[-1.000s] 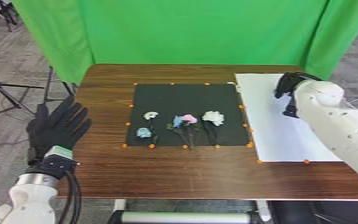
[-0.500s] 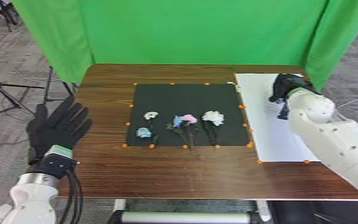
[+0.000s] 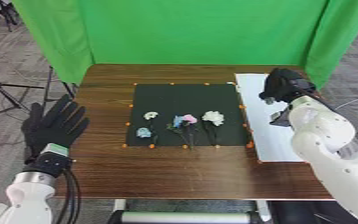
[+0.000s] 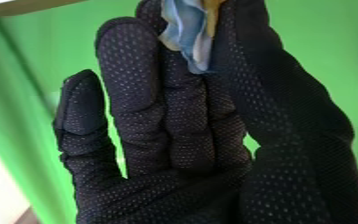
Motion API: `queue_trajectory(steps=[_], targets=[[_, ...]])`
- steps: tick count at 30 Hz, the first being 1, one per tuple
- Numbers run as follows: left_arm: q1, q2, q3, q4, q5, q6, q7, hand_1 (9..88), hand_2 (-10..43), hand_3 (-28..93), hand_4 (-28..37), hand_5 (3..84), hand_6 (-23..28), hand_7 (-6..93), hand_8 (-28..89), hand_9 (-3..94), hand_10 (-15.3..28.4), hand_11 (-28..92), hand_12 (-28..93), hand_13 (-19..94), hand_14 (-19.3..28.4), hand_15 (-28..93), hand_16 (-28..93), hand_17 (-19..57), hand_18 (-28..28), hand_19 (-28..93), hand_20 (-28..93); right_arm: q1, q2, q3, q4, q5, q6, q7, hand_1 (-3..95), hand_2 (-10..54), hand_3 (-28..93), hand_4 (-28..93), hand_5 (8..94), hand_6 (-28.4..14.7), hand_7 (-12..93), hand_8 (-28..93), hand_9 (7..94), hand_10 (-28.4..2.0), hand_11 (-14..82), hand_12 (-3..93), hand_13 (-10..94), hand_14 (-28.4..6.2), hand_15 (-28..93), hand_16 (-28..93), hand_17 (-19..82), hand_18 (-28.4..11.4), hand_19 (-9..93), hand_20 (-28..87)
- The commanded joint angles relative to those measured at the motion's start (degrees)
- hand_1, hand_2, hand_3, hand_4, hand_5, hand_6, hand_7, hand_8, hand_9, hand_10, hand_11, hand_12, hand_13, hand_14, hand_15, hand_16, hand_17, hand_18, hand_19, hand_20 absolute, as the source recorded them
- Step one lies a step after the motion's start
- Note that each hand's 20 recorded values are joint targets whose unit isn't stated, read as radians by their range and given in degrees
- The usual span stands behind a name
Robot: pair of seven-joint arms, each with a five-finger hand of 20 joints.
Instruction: Arrange flowers
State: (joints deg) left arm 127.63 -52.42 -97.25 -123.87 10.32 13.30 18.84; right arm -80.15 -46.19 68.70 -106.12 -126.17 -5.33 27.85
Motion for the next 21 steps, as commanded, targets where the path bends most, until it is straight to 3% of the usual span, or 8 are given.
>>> queue_trajectory(steps=[1,4,7,10,16,21], targets=[[-0.06,-0.24,-0.31,0.29,0.13,-0.89,-1.10,26.2,9.5,69,-28.3,32.7,6.0,13.7,-9,25.4,13.5,19,12,14,12.9,29,-6,-6.6,12.0,24,9,-6.18,-5.41,-4.43,-3.74,-0.43,-1.91,-1.15,59.4,-9.5,64,-28,76.4,1.5,34,4,88.9,-7.3,10.5,43.0,72,-5.9,46,40,32,-20.6,78,40],[0.15,-0.34,-0.45,0.24,0.58,-0.81,-1.48,26.2,9.5,69,-28.3,32.7,6.0,13.8,-9,25.5,13.6,19,12,14,12.9,29,-6,-6.6,12.0,24,9,-6.66,-6.86,-4.88,-3.83,-1.03,-2.63,-1.93,59.2,-9.5,64,-28,76.3,1.3,34,4,88.5,-7.2,10.6,43.1,72,-6.0,46,40,32,-20.7,79,39],[-0.49,-0.33,0.09,0.50,0.09,-0.85,-1.38,26.2,9.6,69,-28.3,32.7,6.0,13.8,-9,25.5,13.5,19,12,14,12.9,29,-6,-6.5,12.0,24,9,-6.54,-7.00,-4.65,-3.66,0.57,-2.37,-1.73,59.1,-9.5,64,-28,76.2,1.0,34,4,88.2,-7.3,10.6,43.0,72,-6.0,46,40,33,-20.9,80,39],[-0.37,-0.52,-0.25,0.50,0.71,-0.92,-1.75,25.6,10.1,69,-28.3,32.7,6.0,13.8,-9,25.5,13.6,19,12,14,12.8,29,-6,-6.5,12.0,24,9,-5.92,-7.36,-5.38,-2.88,-0.23,-1.38,-1.72,58.8,-9.5,65,-28,75.9,0.8,34,4,87.8,-7.2,10.5,43.1,72,-5.9,46,40,33,-20.9,80,40],[0.24,-0.33,-0.08,-0.02,-1.09,0.26,-0.49,24.4,11.3,68,-28.3,32.9,6.1,13.7,-9,25.5,13.7,19,12,13,12.5,28,-6,-6.5,12.0,24,9,-6.16,-8.66,-5.76,-2.38,0.02,-1.09,-1.42,55.3,-9.5,68,-28,73.7,0.6,34,1,85.1,-8.3,11.4,41.3,70,-6.7,48,38,32,-21.3,81,39],[-0.36,-0.29,-0.05,0.16,-0.74,0.53,-0.87,23.0,13.3,66,-28.3,32.9,6.2,13.2,-9,25.0,13.5,19,12,12,12.3,27,-6,-6.4,12.0,24,9,-5.85,-9.44,-5.83,-2.58,0.38,-1.83,-0.18,52.4,-9.5,67,-28,71.0,-0.5,32,-1,80.2,-10.0,16.9,34.8,67,-8.9,50,33,32,-21.5,82,38]])
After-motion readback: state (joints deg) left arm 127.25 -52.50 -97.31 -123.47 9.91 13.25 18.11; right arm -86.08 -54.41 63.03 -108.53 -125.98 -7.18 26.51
